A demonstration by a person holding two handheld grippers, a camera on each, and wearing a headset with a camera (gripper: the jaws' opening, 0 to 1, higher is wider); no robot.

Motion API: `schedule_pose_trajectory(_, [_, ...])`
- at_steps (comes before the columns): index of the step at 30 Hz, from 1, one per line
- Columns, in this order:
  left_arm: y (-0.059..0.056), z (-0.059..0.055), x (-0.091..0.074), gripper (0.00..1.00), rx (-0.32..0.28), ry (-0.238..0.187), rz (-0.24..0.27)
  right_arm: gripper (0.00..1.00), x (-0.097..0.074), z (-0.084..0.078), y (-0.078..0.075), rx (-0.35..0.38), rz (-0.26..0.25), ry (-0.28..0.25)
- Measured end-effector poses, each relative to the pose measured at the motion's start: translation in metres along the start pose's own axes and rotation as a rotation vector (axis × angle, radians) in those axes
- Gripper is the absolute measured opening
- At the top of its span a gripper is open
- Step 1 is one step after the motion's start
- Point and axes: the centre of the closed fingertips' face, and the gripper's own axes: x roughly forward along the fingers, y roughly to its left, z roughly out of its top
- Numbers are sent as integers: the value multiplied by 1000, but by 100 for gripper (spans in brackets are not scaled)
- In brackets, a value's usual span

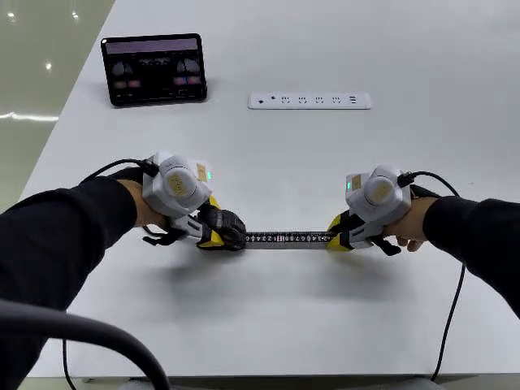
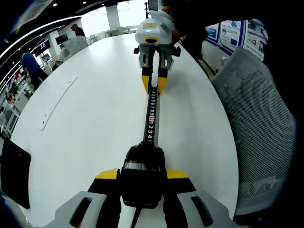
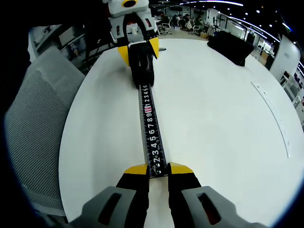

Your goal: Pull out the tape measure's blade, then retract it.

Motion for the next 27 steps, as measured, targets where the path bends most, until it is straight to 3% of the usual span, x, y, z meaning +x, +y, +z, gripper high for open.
schedule_pose_trajectory(27, [0, 0, 0, 30, -3, 0, 0, 9, -11, -18, -4, 1, -8, 15])
